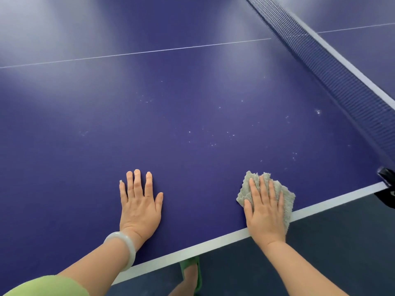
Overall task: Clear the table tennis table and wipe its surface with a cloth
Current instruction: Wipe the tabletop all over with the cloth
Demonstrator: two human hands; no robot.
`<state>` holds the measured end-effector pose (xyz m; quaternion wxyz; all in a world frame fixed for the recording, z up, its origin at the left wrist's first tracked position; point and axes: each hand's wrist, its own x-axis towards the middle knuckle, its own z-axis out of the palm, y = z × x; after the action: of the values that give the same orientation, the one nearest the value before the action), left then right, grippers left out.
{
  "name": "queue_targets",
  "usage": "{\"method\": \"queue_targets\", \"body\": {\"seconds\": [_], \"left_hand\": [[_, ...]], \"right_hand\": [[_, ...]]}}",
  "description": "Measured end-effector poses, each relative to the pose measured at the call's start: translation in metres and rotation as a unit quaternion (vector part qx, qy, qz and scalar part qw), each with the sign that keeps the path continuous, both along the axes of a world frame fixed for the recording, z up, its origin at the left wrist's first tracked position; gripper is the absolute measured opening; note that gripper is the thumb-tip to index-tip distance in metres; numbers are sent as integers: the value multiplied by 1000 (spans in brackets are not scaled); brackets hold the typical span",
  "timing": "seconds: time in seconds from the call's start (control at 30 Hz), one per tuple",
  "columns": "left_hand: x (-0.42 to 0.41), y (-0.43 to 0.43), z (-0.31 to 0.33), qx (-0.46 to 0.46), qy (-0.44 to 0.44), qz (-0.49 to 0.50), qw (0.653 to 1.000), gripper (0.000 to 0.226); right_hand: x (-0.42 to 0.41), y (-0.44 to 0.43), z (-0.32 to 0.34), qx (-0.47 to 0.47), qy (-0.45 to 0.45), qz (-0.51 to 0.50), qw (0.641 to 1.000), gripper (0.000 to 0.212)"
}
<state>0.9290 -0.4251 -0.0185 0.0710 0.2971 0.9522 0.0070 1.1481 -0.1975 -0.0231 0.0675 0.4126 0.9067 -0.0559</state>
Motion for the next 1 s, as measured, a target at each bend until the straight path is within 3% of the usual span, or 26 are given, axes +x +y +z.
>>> {"method": "queue_targets", "body": {"seconds": [0.13, 0.27, 0.37, 0.53, 0.7, 0.77, 0.9, 1.0], "left_hand": [[5, 30, 9, 39, -35, 7, 999, 61], [36, 101, 14, 92, -17, -215, 972, 57], [53, 138, 8, 33, -29, -232, 972, 64], [61, 145, 1, 14, -20, -205, 978, 66], [61, 146, 4, 11, -25, -206, 978, 65], [61, 146, 5, 9, -30, -207, 978, 65], [60, 147, 4, 24, -32, -210, 977, 65], [60, 148, 6, 23, -27, -209, 977, 65]], "right_hand": [[-1, -1, 1, 2, 11, 0, 1000, 63], [4, 9, 2, -9, 14, 41, 999, 62], [25, 33, 0, -25, 12, 70, 997, 62], [60, 105, 2, -42, -9, -76, 996, 60], [-3, 124, 15, -78, 2, -263, 962, 60], [-29, 91, 11, -60, 19, -194, 979, 61], [-22, 40, 2, -31, 51, 43, 997, 62], [13, 84, 0, -4, 24, 8, 1000, 58]]}}
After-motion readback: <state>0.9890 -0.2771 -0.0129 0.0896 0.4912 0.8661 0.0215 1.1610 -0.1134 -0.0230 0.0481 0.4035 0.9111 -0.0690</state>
